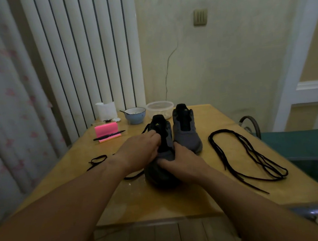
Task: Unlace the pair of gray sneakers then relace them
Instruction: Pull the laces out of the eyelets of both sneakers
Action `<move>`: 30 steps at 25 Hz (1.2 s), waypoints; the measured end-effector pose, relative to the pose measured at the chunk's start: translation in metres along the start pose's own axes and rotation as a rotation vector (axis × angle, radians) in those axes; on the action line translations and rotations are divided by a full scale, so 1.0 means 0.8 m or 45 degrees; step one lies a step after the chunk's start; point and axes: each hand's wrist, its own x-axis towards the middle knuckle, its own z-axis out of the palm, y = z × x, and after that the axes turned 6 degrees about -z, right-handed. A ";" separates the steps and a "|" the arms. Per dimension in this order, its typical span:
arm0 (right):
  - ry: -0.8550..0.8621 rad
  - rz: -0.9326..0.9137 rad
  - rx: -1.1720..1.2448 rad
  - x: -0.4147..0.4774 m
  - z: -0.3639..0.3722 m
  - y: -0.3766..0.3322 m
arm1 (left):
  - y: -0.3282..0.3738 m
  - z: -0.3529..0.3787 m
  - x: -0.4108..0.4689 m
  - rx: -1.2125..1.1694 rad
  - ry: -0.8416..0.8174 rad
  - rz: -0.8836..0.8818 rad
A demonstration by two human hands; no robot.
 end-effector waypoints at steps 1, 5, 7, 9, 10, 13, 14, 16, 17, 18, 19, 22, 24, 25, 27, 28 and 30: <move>0.008 0.015 -0.007 -0.003 0.007 0.000 | 0.001 -0.003 0.002 -0.033 -0.041 -0.017; -0.052 0.024 -0.030 -0.001 0.007 -0.001 | -0.003 -0.019 0.009 -0.106 -0.256 -0.006; -0.125 0.006 -0.061 0.003 -0.012 -0.005 | -0.003 -0.026 0.011 -0.124 -0.319 0.001; -0.206 0.033 -0.076 0.009 -0.022 -0.007 | 0.000 -0.028 0.012 -0.153 -0.359 -0.024; -0.219 0.058 -0.106 0.008 -0.023 -0.012 | 0.002 -0.028 0.014 -0.167 -0.363 -0.044; -0.108 0.119 -0.175 0.007 0.002 -0.018 | 0.006 -0.029 0.014 -0.270 -0.307 -0.164; -0.070 0.142 -0.190 0.004 0.011 -0.019 | 0.007 -0.029 0.012 -0.300 -0.279 -0.192; -0.026 0.130 -0.252 0.001 0.021 -0.021 | 0.009 -0.030 0.008 -0.333 -0.276 -0.224; -0.024 0.116 -0.291 0.001 0.023 -0.020 | 0.010 -0.031 0.007 -0.345 -0.297 -0.239; -0.031 0.115 -0.324 -0.001 0.023 -0.021 | 0.011 -0.033 0.008 -0.368 -0.338 -0.267; -0.038 0.113 -0.357 -0.001 0.021 -0.021 | 0.012 -0.037 0.012 -0.415 -0.404 -0.318; -0.064 0.105 -0.429 -0.006 0.019 -0.025 | 0.011 -0.051 0.021 -0.631 -0.621 -0.497; -0.065 0.097 -0.426 -0.005 0.020 -0.025 | 0.012 -0.047 0.017 -0.549 -0.637 -0.465; -0.063 0.093 -0.398 -0.004 0.019 -0.025 | 0.013 -0.039 0.012 -0.463 -0.590 -0.414; -0.064 0.088 -0.329 0.000 0.011 -0.026 | 0.013 -0.027 0.000 -0.365 -0.410 -0.324; -0.088 0.088 -0.303 0.002 0.002 -0.026 | 0.014 -0.024 -0.005 -0.351 -0.312 -0.297; -0.189 0.096 -0.316 0.004 -0.012 -0.026 | 0.015 -0.016 -0.009 -0.444 -0.181 -0.294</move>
